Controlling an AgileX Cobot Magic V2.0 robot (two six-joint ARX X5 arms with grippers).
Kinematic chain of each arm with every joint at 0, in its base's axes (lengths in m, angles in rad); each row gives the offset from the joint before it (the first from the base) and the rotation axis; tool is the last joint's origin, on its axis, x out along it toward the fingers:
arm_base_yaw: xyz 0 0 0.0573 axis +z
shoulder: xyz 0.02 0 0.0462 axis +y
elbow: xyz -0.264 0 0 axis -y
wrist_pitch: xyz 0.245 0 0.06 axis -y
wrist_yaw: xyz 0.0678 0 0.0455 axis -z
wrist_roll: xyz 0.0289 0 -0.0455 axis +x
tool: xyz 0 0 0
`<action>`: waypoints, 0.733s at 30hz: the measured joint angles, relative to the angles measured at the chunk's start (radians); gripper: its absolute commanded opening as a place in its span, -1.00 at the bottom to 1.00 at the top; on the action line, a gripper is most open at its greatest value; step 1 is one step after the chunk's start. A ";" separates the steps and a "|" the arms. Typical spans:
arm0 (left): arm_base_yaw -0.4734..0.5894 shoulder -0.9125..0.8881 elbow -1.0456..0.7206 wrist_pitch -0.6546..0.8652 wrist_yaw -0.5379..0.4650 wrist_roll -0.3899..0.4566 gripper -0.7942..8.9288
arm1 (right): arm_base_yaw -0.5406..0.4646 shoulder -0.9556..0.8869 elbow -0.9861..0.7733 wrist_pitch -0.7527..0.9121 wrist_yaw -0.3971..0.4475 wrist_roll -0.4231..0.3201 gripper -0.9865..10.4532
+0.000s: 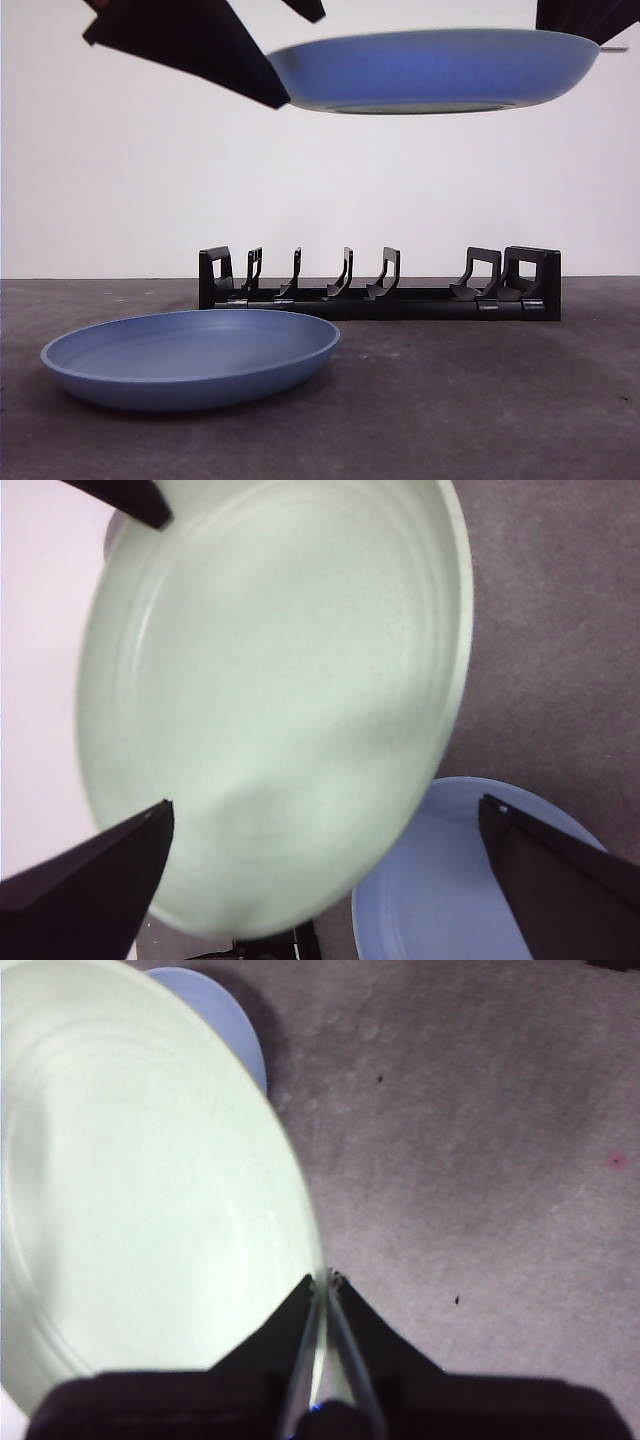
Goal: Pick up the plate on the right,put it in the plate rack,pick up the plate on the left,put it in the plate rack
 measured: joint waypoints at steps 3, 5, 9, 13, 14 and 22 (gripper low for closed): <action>-0.010 0.005 0.000 0.000 -0.002 0.002 -0.09 | 0.003 0.000 0.000 0.001 0.000 0.001 -0.85; -0.020 0.005 0.000 0.000 -0.002 0.005 -0.29 | 0.003 0.000 0.000 0.001 0.000 0.003 -0.85; -0.035 0.005 0.000 0.000 -0.002 0.006 -0.54 | 0.003 0.000 0.002 0.001 0.000 0.003 -0.85; -0.044 0.005 0.000 -0.002 -0.002 0.006 -0.67 | 0.003 0.000 0.002 0.002 0.000 0.003 -0.85; -0.046 0.006 0.000 -0.003 -0.002 0.006 -0.67 | 0.003 0.000 0.002 0.002 0.000 0.003 -0.85; -0.053 0.008 0.000 -0.055 0.017 0.025 -0.85 | 0.003 0.000 0.009 0.018 -0.010 0.008 -0.85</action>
